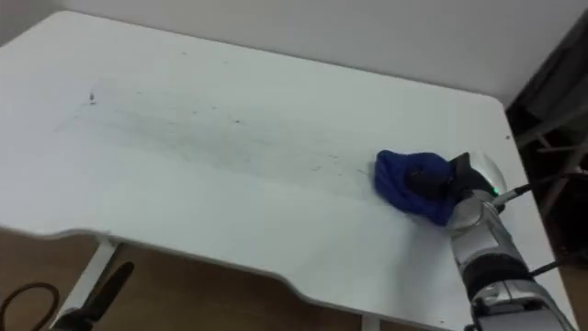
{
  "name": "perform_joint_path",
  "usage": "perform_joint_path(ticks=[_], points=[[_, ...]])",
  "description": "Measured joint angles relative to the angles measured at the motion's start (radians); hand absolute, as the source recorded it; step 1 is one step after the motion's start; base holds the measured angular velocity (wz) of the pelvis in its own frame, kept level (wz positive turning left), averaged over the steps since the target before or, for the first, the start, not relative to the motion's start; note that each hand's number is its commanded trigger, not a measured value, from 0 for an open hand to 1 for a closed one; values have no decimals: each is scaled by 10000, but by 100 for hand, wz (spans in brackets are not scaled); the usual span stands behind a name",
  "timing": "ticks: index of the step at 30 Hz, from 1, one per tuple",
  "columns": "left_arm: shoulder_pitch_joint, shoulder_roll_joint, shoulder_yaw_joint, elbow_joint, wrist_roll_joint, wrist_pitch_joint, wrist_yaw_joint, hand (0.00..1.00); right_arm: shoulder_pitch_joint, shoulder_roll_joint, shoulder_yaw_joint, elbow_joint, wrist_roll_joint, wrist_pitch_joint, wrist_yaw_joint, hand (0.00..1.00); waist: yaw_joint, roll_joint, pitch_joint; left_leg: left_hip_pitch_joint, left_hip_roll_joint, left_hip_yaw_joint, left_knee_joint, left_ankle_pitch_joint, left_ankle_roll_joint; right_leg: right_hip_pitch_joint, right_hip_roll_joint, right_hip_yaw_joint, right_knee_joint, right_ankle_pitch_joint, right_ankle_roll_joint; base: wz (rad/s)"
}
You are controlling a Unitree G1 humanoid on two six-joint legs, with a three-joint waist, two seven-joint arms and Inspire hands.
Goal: Wipe table
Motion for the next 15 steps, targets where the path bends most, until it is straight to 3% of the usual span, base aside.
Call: perform_joint_path(ticks=[1,2,3,7,10,12,15], points=[[55,-218,15,0,-2,33,0,0,-57,101,234,-420,-241,163,130,100,256,172,-21,64,-840,-26,-274,-436,366,-42,103,291,-111,121,20,-72],[175,-343,75,-2,-25,124,0,0,-96,198,397,-819,-374,260,328,100,553,263,-81,268,-1435,-71,-862,-526,534,-185,232,550,-202,317,192,-91],[340,-349,234,-43,-28,292,0,0,-288,335,531,-975,-560,325,536,100,775,266,-93,439,-1599,-307,-1306,-393,511,-352,335,730,-254,382,165,-71],[1238,-142,519,-171,-475,553,6,0,-403,238,548,-995,-643,350,676,100,756,271,-100,702,-1630,-540,-2089,-124,330,-264,465,647,-477,422,131,-3],[2214,44,854,-212,-521,596,6,0,193,-167,-183,-861,-574,-71,430,100,258,132,-101,750,-1734,-1047,-2492,77,320,104,390,119,-915,403,161,54],[2914,139,1550,-310,-68,616,8,0,1350,-396,-1563,-600,-186,-734,-36,100,-205,-140,-90,925,-1888,-1621,-2651,133,354,747,279,-471,-1435,317,318,84],[3386,363,2080,-516,845,623,14,0,2797,-641,-3017,-308,385,-995,-669,100,-493,-553,-143,1154,-2007,-1751,-2688,124,370,1722,295,-917,-2284,442,536,71]])
